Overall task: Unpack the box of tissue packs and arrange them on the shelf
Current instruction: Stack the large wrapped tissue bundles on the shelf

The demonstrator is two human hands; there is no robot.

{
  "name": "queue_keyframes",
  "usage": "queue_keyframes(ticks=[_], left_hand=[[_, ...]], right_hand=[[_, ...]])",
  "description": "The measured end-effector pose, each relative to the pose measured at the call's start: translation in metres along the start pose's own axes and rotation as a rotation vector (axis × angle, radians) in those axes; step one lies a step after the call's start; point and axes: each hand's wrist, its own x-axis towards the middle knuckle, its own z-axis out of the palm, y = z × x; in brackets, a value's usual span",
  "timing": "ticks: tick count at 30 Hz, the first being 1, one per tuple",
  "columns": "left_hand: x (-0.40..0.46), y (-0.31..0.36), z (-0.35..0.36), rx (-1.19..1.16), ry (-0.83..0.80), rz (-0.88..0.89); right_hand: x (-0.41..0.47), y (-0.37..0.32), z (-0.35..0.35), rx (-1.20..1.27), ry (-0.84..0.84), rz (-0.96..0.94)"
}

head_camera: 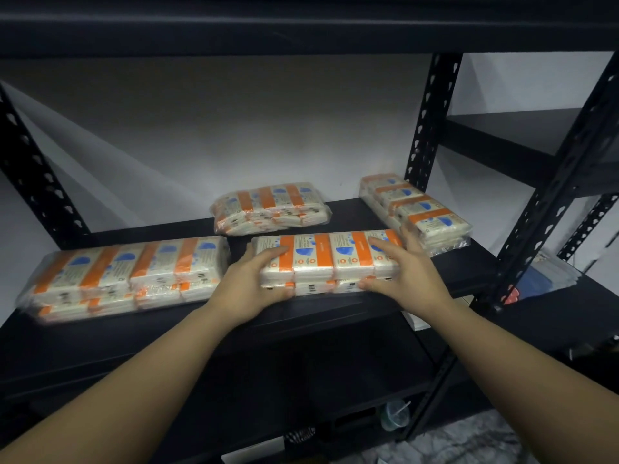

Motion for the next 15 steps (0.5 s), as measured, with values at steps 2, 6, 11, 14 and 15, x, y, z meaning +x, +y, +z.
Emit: queue_keyframes(ticks=[2,6,11,14,15], left_hand=[[-0.001,-0.001,0.002,-0.02,0.033,-0.008],[-0.006,-0.002,0.009,-0.022,0.086,0.009],[-0.002,-0.004,0.005,-0.019,0.112,-0.067],[-0.001,-0.008,0.003,-0.038,0.095,-0.101],[-0.001,-0.01,0.002,-0.05,0.079,-0.102]], right_hand=[[0.0,0.004,0.004,0.041,0.029,0.012],[-0.003,0.018,0.008,0.075,0.06,-0.014],[-0.004,0.019,0.007,0.123,0.067,0.0],[-0.007,0.022,0.004,0.125,0.064,-0.023],[-0.008,0.024,0.003,0.119,0.06,-0.037]])
